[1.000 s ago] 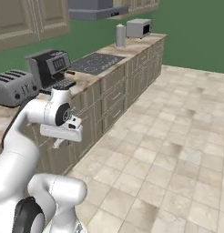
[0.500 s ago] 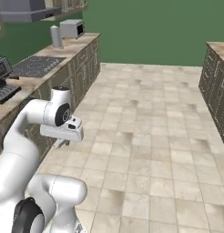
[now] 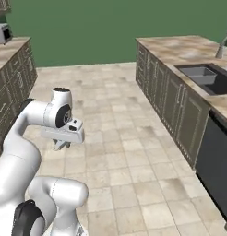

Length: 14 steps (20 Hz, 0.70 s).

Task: Pick up the tongs from the counter and place them near the plate next to the oven.

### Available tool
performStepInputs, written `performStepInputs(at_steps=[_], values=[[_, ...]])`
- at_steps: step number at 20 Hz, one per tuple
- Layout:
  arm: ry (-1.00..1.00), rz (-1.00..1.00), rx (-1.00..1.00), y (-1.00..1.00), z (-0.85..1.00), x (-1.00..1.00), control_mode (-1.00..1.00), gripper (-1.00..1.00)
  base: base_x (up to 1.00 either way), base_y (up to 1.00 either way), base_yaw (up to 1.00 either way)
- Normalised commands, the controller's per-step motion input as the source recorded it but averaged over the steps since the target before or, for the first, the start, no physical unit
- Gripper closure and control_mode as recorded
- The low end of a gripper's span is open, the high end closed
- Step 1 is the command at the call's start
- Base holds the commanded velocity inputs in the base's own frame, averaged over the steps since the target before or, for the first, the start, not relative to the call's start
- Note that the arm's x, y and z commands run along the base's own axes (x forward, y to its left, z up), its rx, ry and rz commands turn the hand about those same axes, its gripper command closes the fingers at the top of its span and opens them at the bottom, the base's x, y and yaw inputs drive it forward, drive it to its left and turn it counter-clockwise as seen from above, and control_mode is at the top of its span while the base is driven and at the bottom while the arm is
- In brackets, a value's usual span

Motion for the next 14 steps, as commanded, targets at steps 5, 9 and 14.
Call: performStepInputs(at_steps=[5, 9, 14], values=[[0.0, 0.0, 0.0, 0.0, 0.0, 0.0, 1.0, 1.0, 0.21, -0.41, -0.57], [0.0, 0.0, 0.0, 0.0, 0.0, 0.0, 1.0, 1.0, 0.15, -0.31, -0.58], [0.0, 0.0, 0.0, 0.0, 0.0, 0.0, 1.0, 1.0, 0.11, -0.34, -0.59]])
